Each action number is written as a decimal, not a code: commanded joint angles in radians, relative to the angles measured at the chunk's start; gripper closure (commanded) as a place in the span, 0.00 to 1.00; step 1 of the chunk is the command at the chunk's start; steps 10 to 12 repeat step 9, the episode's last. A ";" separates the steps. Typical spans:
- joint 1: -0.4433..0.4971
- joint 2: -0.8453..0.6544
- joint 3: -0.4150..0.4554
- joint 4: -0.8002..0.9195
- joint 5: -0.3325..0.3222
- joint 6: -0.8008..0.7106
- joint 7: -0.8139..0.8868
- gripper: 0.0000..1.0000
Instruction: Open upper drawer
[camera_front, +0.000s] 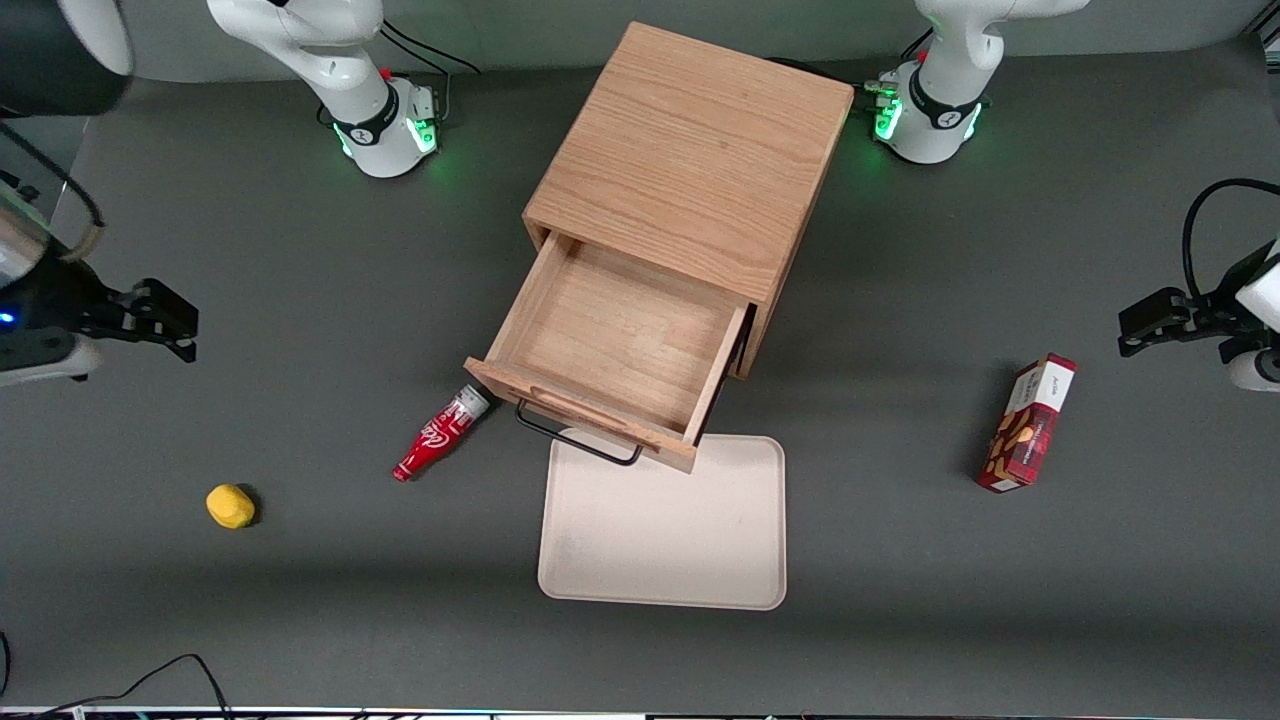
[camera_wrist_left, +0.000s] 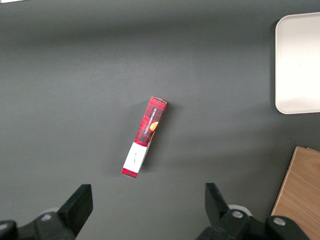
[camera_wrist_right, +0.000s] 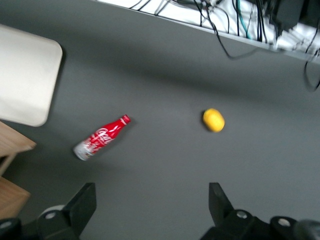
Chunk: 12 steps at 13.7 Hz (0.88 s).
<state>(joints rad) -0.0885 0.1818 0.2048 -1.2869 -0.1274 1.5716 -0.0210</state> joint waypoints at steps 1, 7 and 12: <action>-0.004 -0.059 -0.119 -0.084 0.094 0.045 0.108 0.00; -0.004 -0.205 -0.180 -0.322 0.167 0.217 0.183 0.00; 0.001 -0.196 -0.183 -0.304 0.166 0.214 0.162 0.00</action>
